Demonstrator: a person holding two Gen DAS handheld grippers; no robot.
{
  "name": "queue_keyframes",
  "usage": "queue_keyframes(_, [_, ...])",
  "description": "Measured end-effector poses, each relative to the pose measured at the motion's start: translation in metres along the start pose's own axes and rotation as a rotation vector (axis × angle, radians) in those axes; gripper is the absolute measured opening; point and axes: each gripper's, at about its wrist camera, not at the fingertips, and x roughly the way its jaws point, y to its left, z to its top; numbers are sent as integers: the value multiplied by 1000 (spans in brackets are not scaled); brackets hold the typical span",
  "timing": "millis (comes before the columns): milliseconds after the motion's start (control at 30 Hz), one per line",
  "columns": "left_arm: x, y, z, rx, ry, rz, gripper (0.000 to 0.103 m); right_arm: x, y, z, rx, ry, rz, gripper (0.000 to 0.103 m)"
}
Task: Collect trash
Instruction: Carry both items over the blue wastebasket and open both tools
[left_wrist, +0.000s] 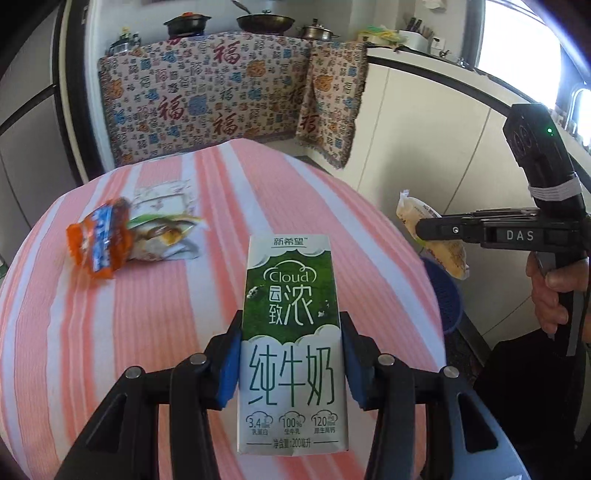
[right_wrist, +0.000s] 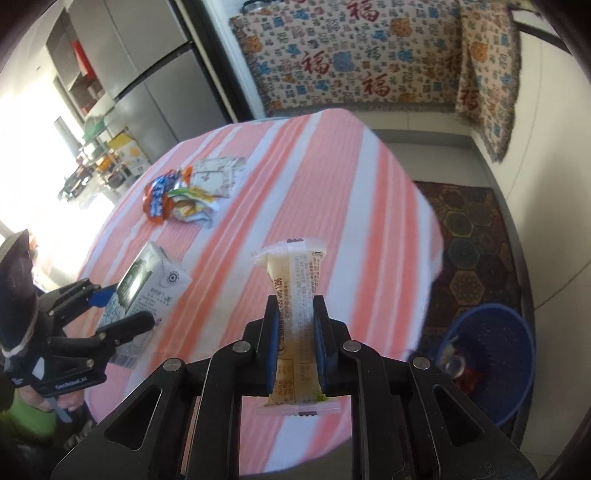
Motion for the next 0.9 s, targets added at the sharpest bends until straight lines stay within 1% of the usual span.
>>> queue_keyframes(200, [38, -66, 39, 82, 9, -122, 48, -31, -90, -13, 122, -31, -143, 16])
queue_keyframes(333, [68, -110, 64, 124, 26, -201, 48, -36, -142, -27, 194, -23, -220, 16])
queue_keyframes(467, [106, -152, 82, 164, 45, -254, 48, -35, -186, -39, 250, -12, -278, 16])
queue_keyframes(633, [159, -199, 92, 183, 83, -289, 48, -34, -230, -52, 317, -19, -312, 16])
queue_keyframes(700, [180, -215, 94, 185, 100, -294, 48, -34, -242, -58, 346, -23, -307, 16])
queue_keyframes(900, [228, -241, 94, 173, 147, -303, 48, -28, -266, -61, 395, -21, -302, 16])
